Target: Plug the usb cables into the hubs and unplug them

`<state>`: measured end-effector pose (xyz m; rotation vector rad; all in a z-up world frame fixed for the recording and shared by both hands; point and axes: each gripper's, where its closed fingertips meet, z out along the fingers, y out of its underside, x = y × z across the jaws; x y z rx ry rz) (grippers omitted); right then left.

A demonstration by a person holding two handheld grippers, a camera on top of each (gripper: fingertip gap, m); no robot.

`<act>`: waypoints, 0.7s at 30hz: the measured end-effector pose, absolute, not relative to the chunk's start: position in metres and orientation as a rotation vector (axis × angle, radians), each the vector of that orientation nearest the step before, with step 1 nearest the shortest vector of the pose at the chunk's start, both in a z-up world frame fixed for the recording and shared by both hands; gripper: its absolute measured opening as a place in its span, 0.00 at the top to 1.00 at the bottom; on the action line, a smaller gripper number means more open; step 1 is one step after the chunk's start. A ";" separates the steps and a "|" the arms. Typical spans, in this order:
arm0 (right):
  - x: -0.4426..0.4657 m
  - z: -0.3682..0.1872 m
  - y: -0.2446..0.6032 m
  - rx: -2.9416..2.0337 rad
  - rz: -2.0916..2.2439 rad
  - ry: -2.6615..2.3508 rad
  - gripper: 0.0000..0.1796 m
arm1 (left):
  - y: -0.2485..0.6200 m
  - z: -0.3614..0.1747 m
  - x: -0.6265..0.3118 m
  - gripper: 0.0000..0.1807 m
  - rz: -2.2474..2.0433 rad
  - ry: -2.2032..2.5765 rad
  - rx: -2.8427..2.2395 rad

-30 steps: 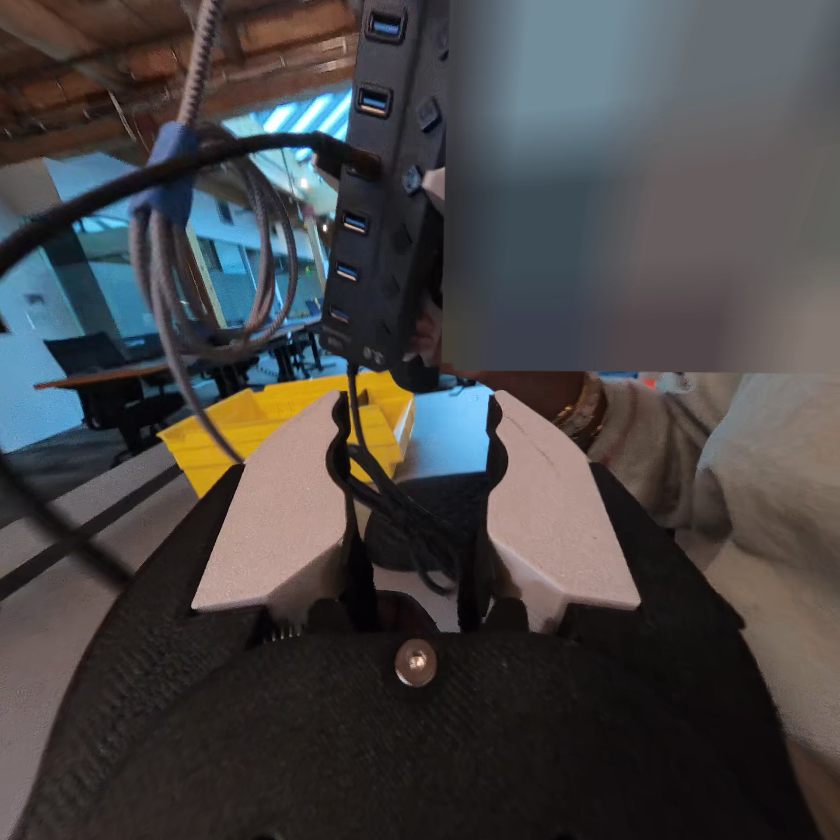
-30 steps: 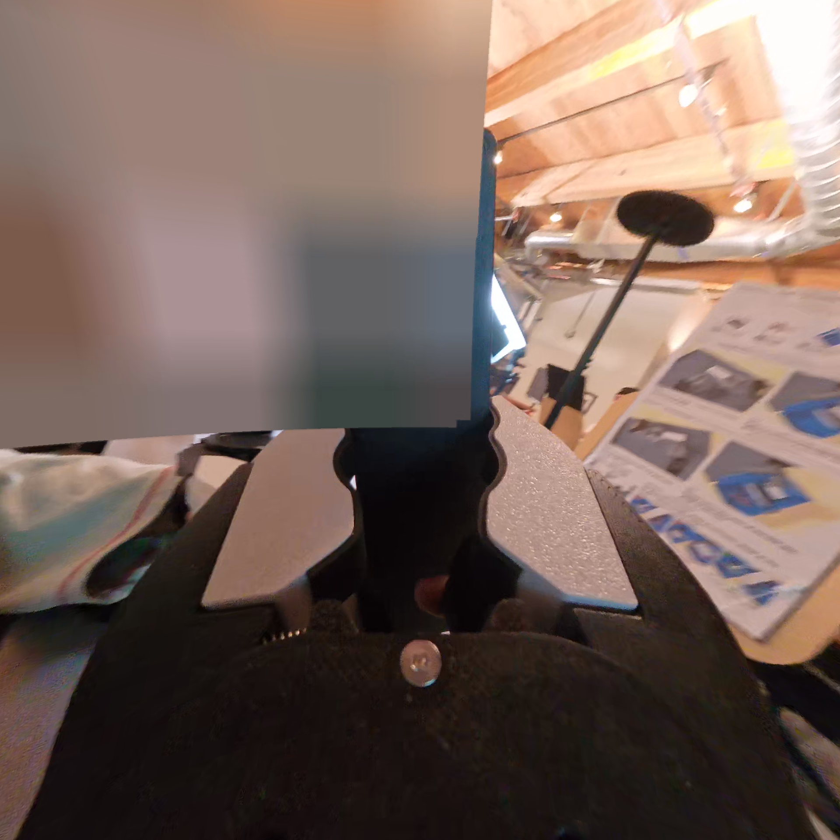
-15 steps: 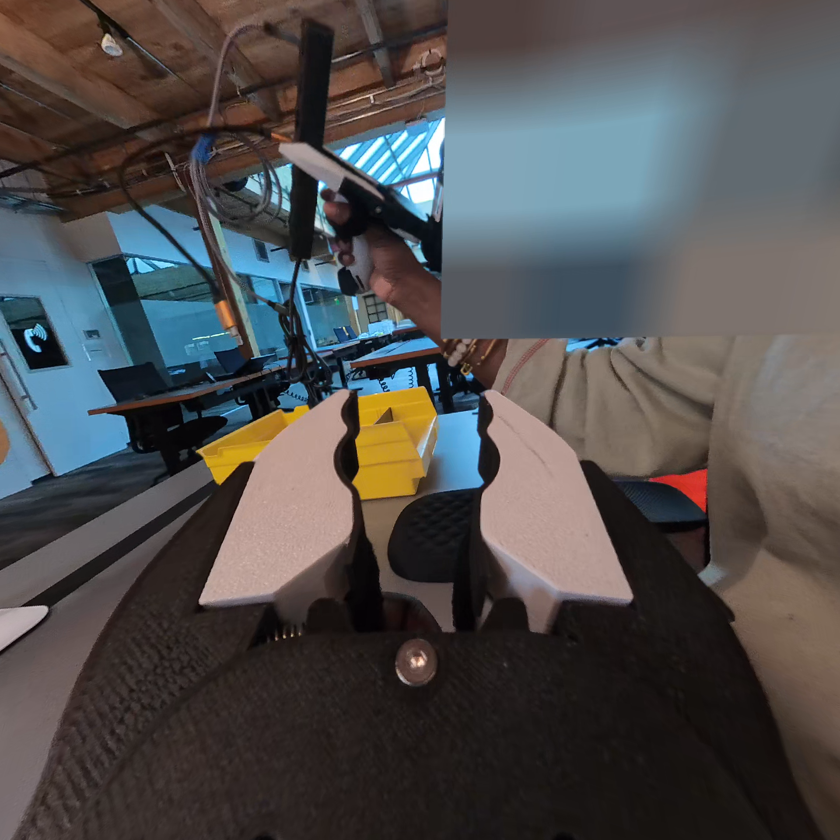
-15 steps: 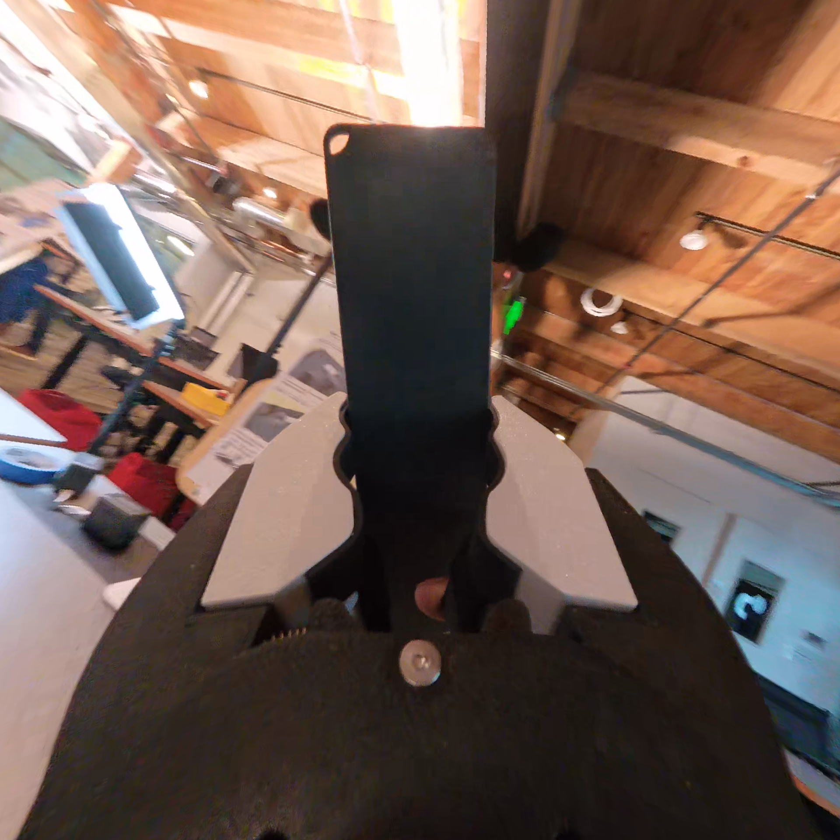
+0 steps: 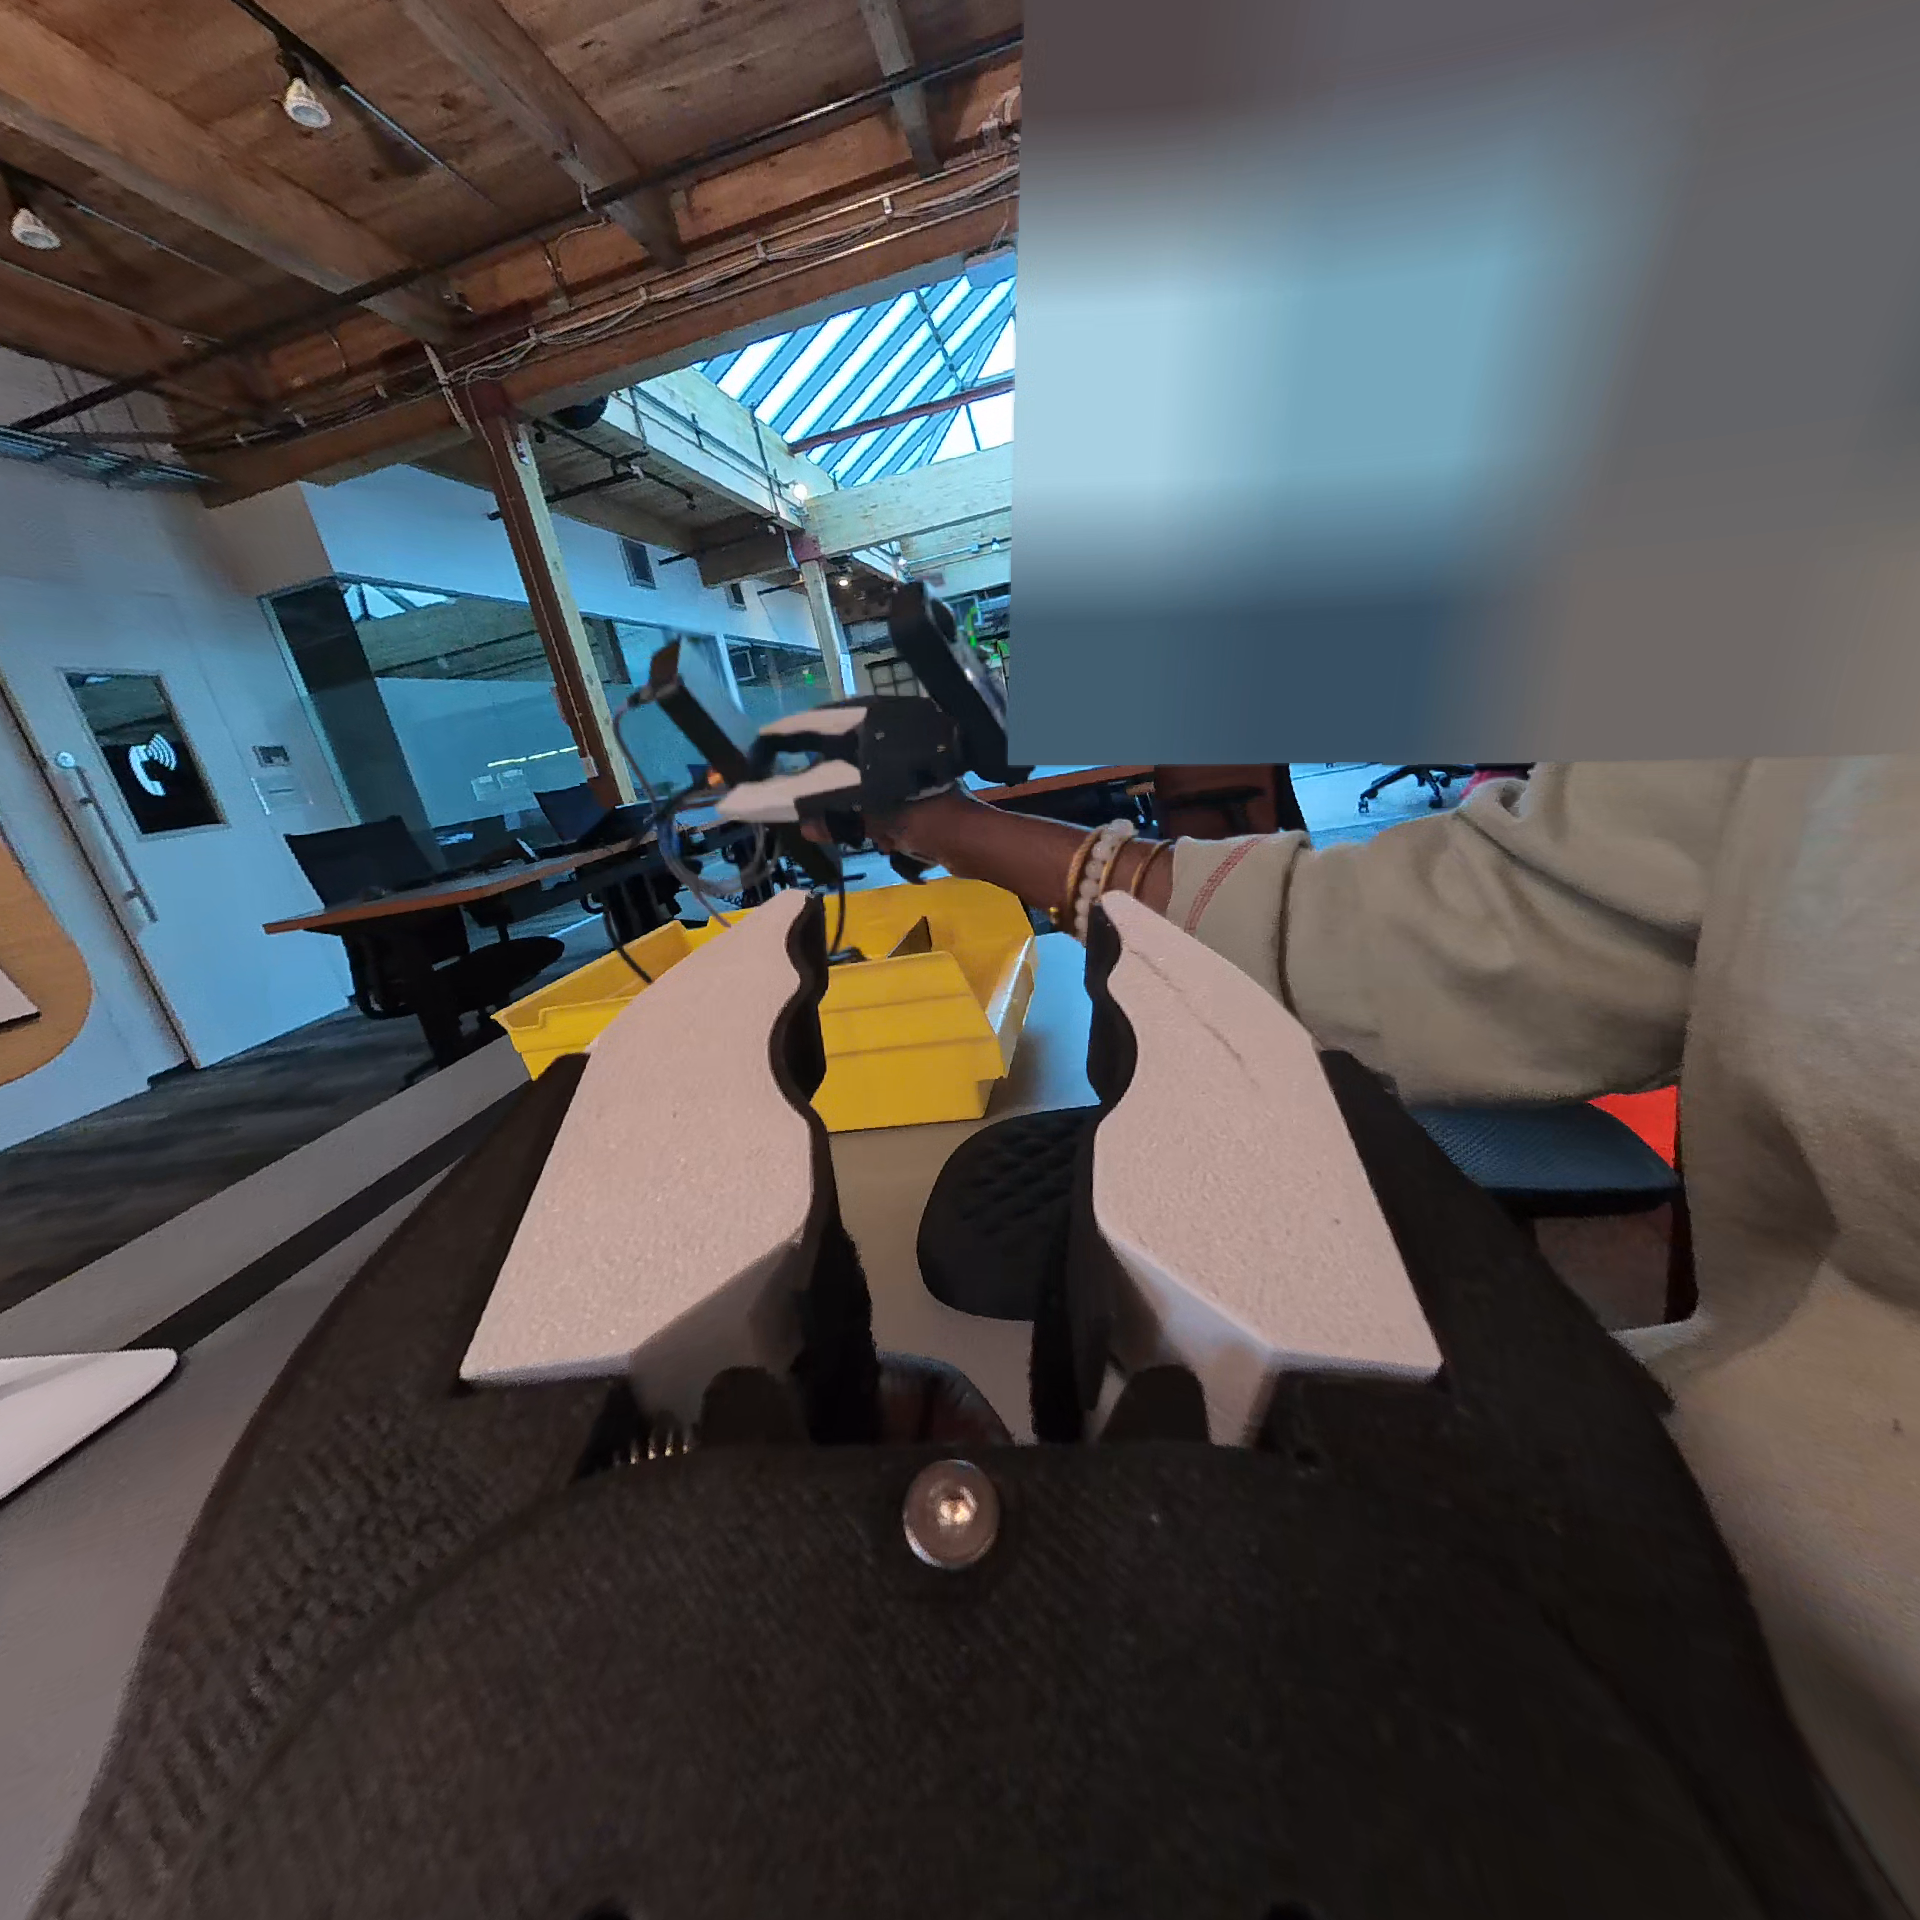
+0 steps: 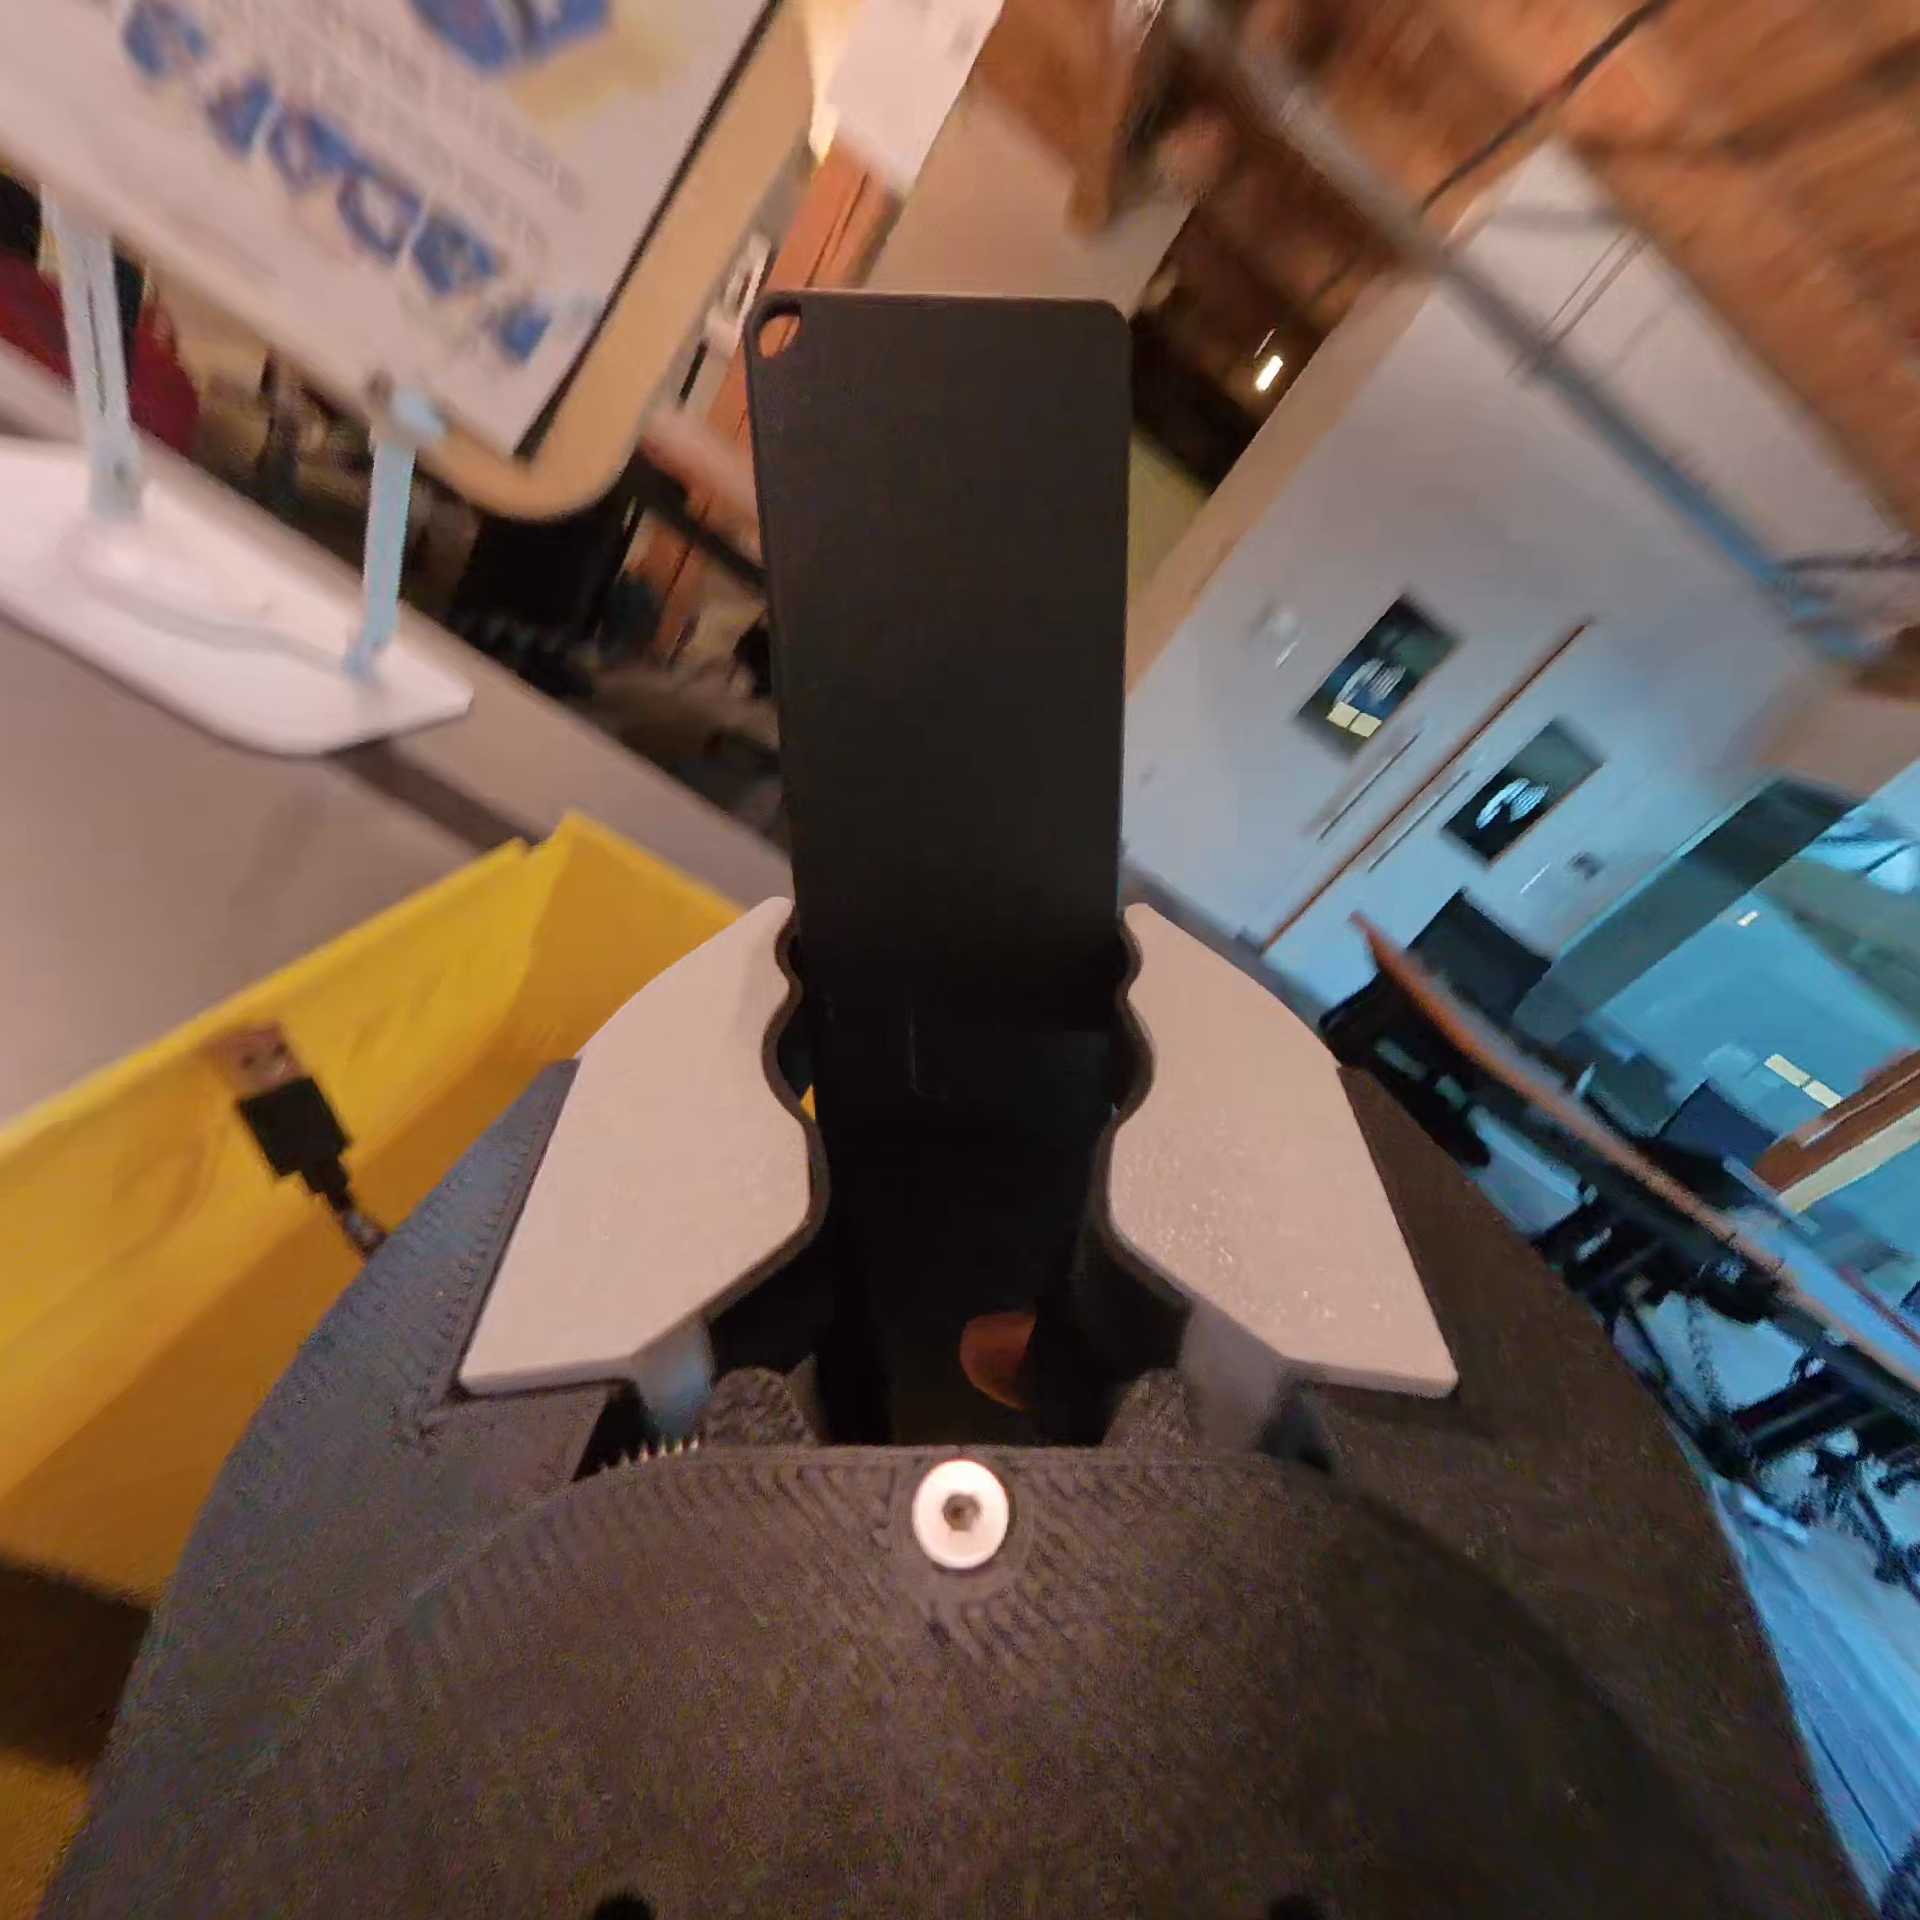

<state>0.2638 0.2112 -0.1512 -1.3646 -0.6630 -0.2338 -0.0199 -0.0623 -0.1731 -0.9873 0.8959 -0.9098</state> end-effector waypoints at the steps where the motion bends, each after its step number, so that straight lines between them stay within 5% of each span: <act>1: 0.264 -0.166 0.213 -1.439 -0.232 -0.703 0.69 | -0.062 -0.174 -0.019 0.73 -0.905 0.899 -0.988; 9: 0.264 -0.267 0.220 -1.960 -0.351 -0.999 0.69 | -0.062 -0.177 -0.016 0.74 -0.877 0.919 -0.997; 21: 0.224 -0.239 0.206 -1.852 -0.021 -0.868 0.63 | -0.061 -0.178 -0.016 0.74 -0.873 0.918 -1.009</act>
